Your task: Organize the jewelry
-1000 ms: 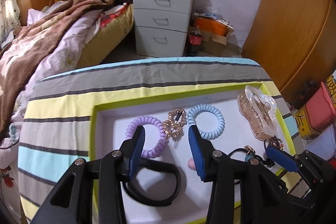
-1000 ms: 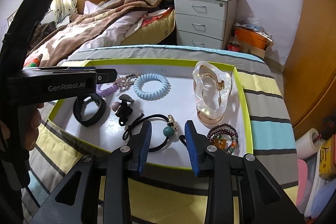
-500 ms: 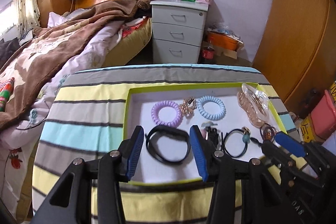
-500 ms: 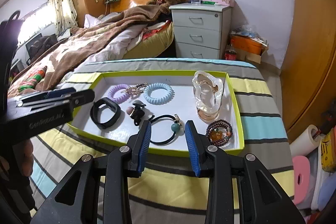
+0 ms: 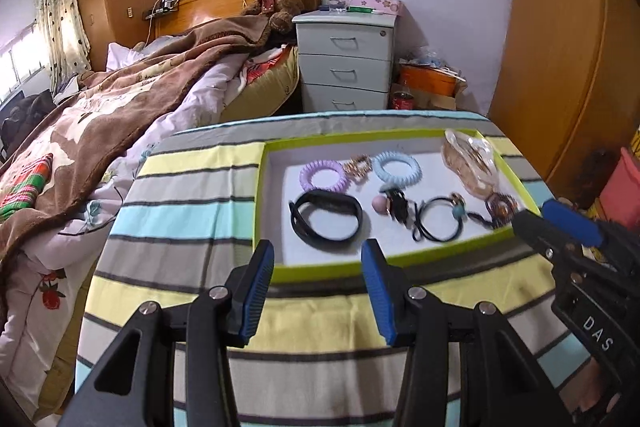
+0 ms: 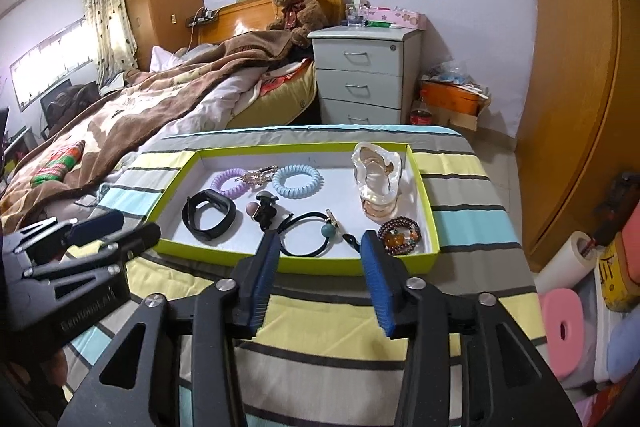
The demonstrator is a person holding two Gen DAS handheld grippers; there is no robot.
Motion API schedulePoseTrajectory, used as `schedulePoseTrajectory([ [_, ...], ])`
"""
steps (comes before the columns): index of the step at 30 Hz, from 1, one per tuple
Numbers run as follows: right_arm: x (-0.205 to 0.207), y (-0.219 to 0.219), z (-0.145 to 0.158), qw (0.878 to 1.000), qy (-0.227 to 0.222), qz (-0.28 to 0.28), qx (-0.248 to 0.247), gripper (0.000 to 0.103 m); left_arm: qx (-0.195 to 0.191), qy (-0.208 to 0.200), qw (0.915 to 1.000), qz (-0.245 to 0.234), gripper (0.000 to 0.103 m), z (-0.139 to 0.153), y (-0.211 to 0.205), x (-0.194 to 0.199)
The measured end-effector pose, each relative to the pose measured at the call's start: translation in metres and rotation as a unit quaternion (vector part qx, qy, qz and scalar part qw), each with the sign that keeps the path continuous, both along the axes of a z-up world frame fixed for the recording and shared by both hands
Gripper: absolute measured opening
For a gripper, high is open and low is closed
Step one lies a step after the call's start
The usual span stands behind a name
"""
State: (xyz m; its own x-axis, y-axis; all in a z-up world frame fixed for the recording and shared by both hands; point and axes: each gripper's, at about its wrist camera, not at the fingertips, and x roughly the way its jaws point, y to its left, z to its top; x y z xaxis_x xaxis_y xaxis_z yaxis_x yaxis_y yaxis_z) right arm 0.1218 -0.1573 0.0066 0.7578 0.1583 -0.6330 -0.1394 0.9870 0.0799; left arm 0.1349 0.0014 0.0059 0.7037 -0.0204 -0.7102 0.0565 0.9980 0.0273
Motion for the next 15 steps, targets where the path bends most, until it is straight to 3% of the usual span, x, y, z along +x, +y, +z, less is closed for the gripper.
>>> schedulePoseTrajectory([
  [15, -0.017, -0.003, -0.003, 1.0, -0.002, -0.009, 0.014, 0.044, -0.005, 0.001, 0.9998, 0.018, 0.047, -0.008, -0.005, -0.025],
])
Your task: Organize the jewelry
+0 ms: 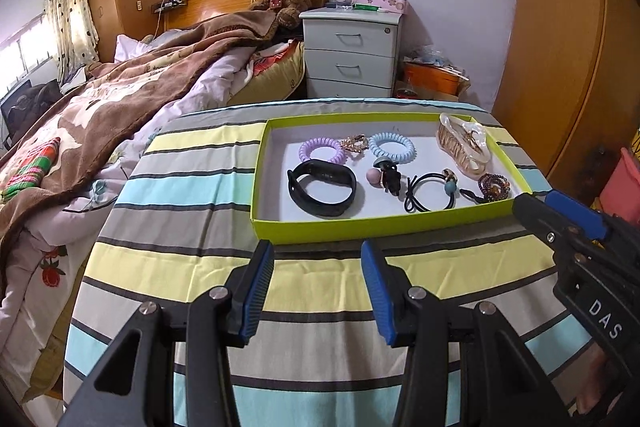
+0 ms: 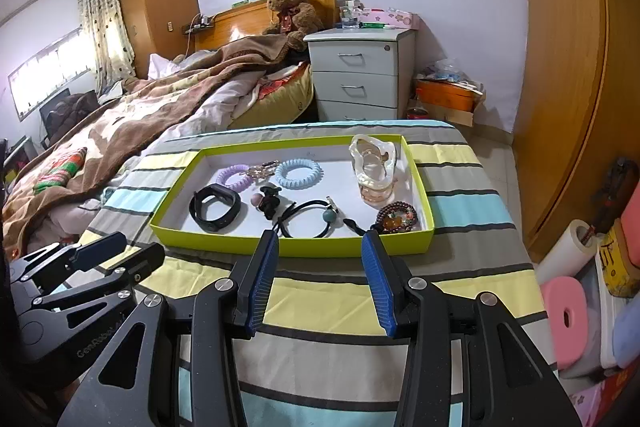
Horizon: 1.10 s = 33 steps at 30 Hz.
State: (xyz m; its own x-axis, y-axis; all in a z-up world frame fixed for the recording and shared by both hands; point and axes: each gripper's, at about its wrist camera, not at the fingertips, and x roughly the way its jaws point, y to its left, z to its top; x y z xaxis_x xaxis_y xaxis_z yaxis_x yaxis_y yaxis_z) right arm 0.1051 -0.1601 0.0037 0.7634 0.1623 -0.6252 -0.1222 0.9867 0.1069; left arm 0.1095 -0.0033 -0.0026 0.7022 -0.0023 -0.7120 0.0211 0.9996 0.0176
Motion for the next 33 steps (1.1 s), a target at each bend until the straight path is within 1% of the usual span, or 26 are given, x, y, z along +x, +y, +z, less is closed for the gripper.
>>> schedulePoseTrajectory([
  [4, -0.0036, 0.0013, 0.0006, 1.0, -0.001, 0.001, -0.001, 0.044, 0.007, 0.0, 0.9999, 0.008, 0.047, -0.0003, -0.0015, -0.0007],
  [10, -0.0053, 0.0007, 0.0011, 1.0, -0.003, 0.001, 0.001, 0.044, 0.005, -0.003, 1.0, 0.007, 0.047, 0.0007, -0.0016, -0.0037],
  [28, -0.0059, 0.0016, 0.0015, 1.0, -0.003, 0.001, 0.001, 0.044, -0.014, 0.011, 0.9998, -0.002, 0.047, -0.0006, -0.0019, -0.0072],
  [33, -0.0079, 0.0034, 0.0041, 1.0, -0.006, 0.002, 0.001, 0.044, -0.016, 0.011, 0.9998, 0.003, 0.047, 0.0007, -0.0006, -0.0076],
])
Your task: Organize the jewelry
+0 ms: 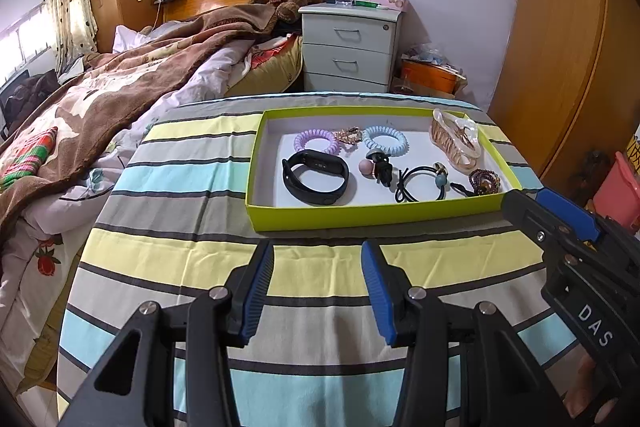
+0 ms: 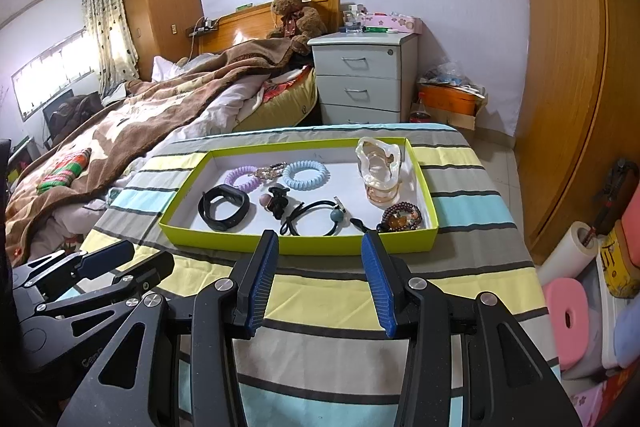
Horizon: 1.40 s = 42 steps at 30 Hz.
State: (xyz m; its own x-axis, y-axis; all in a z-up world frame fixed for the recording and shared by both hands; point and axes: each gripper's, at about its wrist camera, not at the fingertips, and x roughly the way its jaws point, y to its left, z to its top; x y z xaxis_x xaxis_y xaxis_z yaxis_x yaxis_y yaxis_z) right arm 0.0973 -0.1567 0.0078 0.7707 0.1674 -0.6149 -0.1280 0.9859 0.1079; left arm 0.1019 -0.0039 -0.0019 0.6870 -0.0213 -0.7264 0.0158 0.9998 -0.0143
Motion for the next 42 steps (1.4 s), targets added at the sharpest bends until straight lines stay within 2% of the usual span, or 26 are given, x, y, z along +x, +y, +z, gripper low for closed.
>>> schedulePoseTrajectory([
  [42, -0.003, 0.0027, 0.0016, 1.0, 0.0, 0.0, -0.002, 0.044, 0.004, 0.001, 1.0, 0.009, 0.047, 0.0002, 0.0043, -0.0029],
])
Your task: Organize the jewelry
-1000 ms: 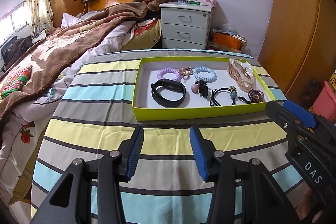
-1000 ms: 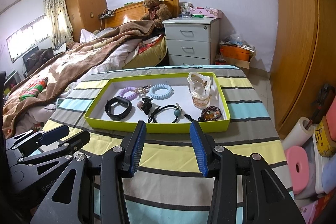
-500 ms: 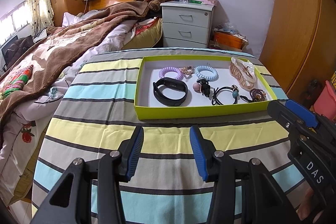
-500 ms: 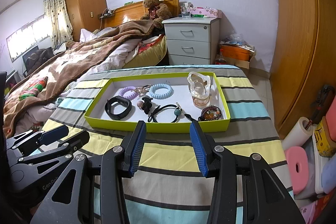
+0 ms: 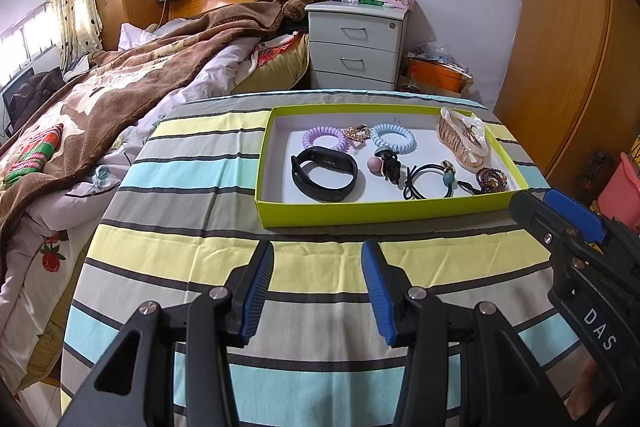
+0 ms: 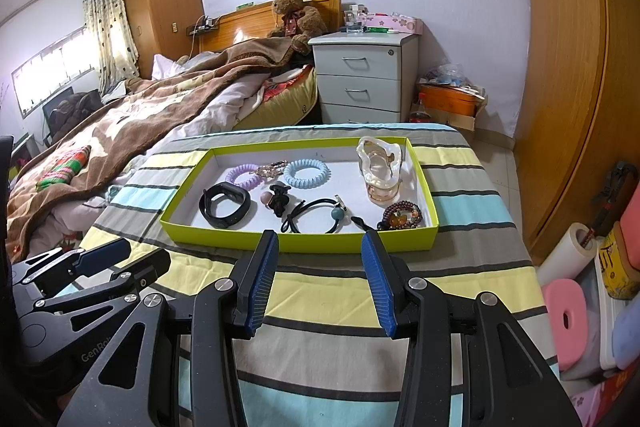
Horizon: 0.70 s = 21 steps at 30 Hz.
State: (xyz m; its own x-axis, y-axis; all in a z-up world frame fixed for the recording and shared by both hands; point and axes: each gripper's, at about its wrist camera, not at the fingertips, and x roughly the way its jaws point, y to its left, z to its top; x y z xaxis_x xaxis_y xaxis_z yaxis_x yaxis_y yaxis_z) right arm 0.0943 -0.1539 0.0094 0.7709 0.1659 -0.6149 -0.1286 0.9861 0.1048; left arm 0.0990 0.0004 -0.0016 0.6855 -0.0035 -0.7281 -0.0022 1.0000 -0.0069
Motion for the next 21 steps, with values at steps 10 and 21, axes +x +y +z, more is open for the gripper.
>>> schedulePoseTrajectory([
  [10, -0.0002, -0.0001, 0.0, 1.0, 0.0, 0.0, 0.0, 0.044, 0.0, 0.0, 1.0, 0.0, 0.047, 0.0002, 0.0, 0.0001],
  [21, -0.0008, 0.0, 0.0006, 1.0, 0.0, -0.001, 0.0, 0.044, -0.002, 0.002, 1.0, 0.002, 0.047, -0.0007, 0.0012, 0.0002],
])
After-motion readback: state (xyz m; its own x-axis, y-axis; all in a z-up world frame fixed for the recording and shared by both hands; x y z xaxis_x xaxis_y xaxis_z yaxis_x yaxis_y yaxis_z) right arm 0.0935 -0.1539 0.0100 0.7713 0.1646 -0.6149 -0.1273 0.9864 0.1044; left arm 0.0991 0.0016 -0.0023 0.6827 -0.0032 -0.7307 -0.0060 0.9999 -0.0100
